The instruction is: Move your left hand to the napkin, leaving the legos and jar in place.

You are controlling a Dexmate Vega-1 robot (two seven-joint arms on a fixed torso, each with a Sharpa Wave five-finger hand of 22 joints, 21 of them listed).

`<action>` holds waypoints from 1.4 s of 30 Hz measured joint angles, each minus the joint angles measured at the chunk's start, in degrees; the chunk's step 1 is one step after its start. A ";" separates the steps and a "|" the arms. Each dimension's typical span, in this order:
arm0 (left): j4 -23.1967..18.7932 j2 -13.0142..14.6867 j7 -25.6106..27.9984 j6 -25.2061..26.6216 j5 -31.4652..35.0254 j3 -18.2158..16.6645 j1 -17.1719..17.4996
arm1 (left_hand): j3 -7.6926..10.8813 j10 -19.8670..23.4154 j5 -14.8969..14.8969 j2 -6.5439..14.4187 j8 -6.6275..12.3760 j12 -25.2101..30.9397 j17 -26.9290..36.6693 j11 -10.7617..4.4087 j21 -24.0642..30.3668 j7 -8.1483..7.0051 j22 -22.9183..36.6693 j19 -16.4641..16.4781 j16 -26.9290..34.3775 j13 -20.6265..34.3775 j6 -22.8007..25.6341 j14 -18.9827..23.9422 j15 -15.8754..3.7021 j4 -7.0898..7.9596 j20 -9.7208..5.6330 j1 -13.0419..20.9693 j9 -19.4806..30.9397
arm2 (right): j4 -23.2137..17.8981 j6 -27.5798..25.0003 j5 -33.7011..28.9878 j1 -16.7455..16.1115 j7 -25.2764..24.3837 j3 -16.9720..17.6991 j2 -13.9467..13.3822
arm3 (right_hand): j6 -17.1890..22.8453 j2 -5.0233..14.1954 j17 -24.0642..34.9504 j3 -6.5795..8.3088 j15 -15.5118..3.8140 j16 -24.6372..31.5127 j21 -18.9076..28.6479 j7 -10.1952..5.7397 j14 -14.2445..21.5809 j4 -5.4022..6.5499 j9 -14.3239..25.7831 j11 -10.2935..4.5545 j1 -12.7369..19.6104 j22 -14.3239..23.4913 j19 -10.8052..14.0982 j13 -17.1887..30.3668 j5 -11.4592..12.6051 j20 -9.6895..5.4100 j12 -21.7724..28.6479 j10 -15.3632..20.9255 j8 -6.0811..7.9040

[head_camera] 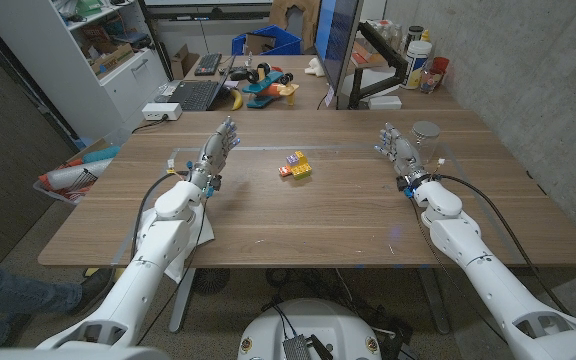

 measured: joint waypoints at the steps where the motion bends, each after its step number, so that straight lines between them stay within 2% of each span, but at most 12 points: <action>1: -0.16 -0.02 -0.07 0.00 0.05 -0.15 0.15 | 0.00 0.00 0.00 0.27 0.00 0.00 -0.05 0.00 -0.21 0.00 0.00 0.20 0.00 -0.14 0.00 0.00 0.00 0.00 0.19 0.27 0.00 | -0.05 -0.11 -0.19 -0.02 0.01 0.02 0.04 | 0.00 0.00 0.00 0.00 0.00 0.00 -0.12 0.00 0.00 0.00 0.00 0.00 0.00 0.00 -0.10 0.00 0.00 -0.10 0.00 0.00 0.00; 27: -5.65 -0.05 -1.59 -1.73 1.15 -4.07 5.30 | 0.24 0.00 -0.04 0.61 0.00 0.23 -0.07 0.00 -1.47 -0.01 -0.01 0.05 0.00 -1.26 0.00 0.00 0.00 -0.24 0.32 0.61 -0.01 | -0.75 -0.61 -1.87 -0.49 -0.30 0.04 0.77 | -0.43 0.47 -0.26 -0.33 0.19 0.00 -1.10 0.00 -0.19 -0.32 -0.01 -0.01 -0.47 0.00 -0.08 0.01 0.00 -0.09 -0.78 0.02 0.00; 29: -6.42 0.02 -1.62 -1.91 1.24 -4.44 6.02 | 0.33 0.00 -0.04 0.71 0.00 0.23 -0.07 0.00 -1.47 -0.01 -0.01 0.20 0.00 -1.26 0.00 0.00 0.00 -0.34 0.83 0.71 -0.01 | -0.75 -0.34 -1.88 -0.49 -0.30 0.04 0.81 | -0.43 0.47 -0.45 -0.48 0.19 0.00 -1.10 0.00 -0.19 -0.48 -0.01 -0.01 -0.47 -0.01 -0.08 0.01 0.00 -0.09 -0.78 0.02 0.00; 31: -7.07 0.14 -1.62 -2.05 1.35 -4.67 6.57 | 0.22 0.00 -0.04 0.71 0.00 0.23 -0.07 0.00 -1.68 -0.01 -0.01 0.20 0.00 -1.26 0.00 0.00 0.00 -0.73 0.83 0.71 -0.01 | -0.75 -0.23 -1.88 -0.49 -0.29 0.04 0.83 | -0.43 0.46 -0.53 -0.48 0.19 0.00 -1.10 0.00 -0.19 -0.48 -0.01 -0.01 -0.47 -0.01 -0.08 0.01 0.00 -0.09 -0.78 0.02 0.00; 42: -10.56 0.78 -0.88 -3.26 2.84 -5.81 9.48 | 0.22 0.24 -0.31 0.94 0.23 0.64 -0.06 0.23 -1.91 0.21 -0.01 0.20 0.42 -1.78 0.22 0.46 0.46 -0.73 0.83 0.94 -0.01 | -0.78 0.26 -1.88 -0.58 -0.22 0.10 0.89 | -0.43 0.47 -0.52 -0.48 0.18 0.00 -1.48 0.00 -0.18 -0.47 -0.01 -0.01 -0.46 -0.01 -0.08 0.01 -0.01 -0.09 -0.99 0.02 0.00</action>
